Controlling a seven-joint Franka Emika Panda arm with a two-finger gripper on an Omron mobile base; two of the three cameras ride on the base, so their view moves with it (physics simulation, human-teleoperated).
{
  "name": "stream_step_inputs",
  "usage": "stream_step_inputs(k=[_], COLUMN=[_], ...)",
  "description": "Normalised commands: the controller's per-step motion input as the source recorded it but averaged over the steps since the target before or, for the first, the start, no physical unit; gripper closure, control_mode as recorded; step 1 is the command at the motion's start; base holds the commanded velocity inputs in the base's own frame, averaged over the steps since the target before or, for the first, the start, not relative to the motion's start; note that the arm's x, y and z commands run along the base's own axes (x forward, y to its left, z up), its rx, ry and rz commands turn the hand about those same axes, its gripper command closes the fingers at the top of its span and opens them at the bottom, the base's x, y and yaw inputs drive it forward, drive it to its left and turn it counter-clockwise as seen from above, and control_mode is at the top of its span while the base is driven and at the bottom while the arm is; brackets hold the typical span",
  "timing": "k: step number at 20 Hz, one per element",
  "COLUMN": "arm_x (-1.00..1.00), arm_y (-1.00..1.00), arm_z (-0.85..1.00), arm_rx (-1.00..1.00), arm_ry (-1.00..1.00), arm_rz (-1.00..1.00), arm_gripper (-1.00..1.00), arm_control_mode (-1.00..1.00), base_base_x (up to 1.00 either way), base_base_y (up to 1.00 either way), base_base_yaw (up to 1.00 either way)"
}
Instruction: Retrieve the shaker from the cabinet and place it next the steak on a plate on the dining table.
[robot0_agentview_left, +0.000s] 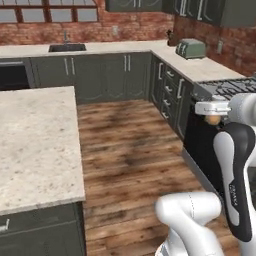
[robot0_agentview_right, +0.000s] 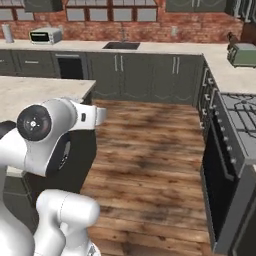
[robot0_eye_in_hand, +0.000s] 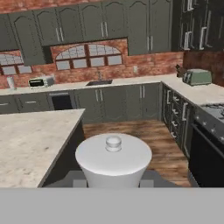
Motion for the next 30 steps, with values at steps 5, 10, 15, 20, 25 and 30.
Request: stream_step_inputs(k=[5,10,15,20,25,30], arm_x=[0.0,0.0,0.0,0.0,0.0,0.0], arm_y=[0.0,0.0,0.0,0.0,0.0,0.0], arm_z=[0.0,0.0,0.0,0.0,0.0,0.0], arm_rx=[0.0,0.0,0.0,0.0,0.0,0.0], arm_ry=[0.0,0.0,0.0,0.0,0.0,0.0], arm_rz=[0.0,0.0,0.0,0.0,0.0,0.0], arm_gripper=[1.0,1.0,1.0,1.0,1.0,1.0], arm_control_mode=[1.0,1.0,1.0,1.0,1.0,1.0], base_base_x=[0.02,0.08,0.13,0.29,0.7,0.69], base_base_y=[0.5,0.58,0.6,0.65,0.9,0.94], base_base_yaw=[0.53,0.49,0.48,0.5,0.49,0.53])
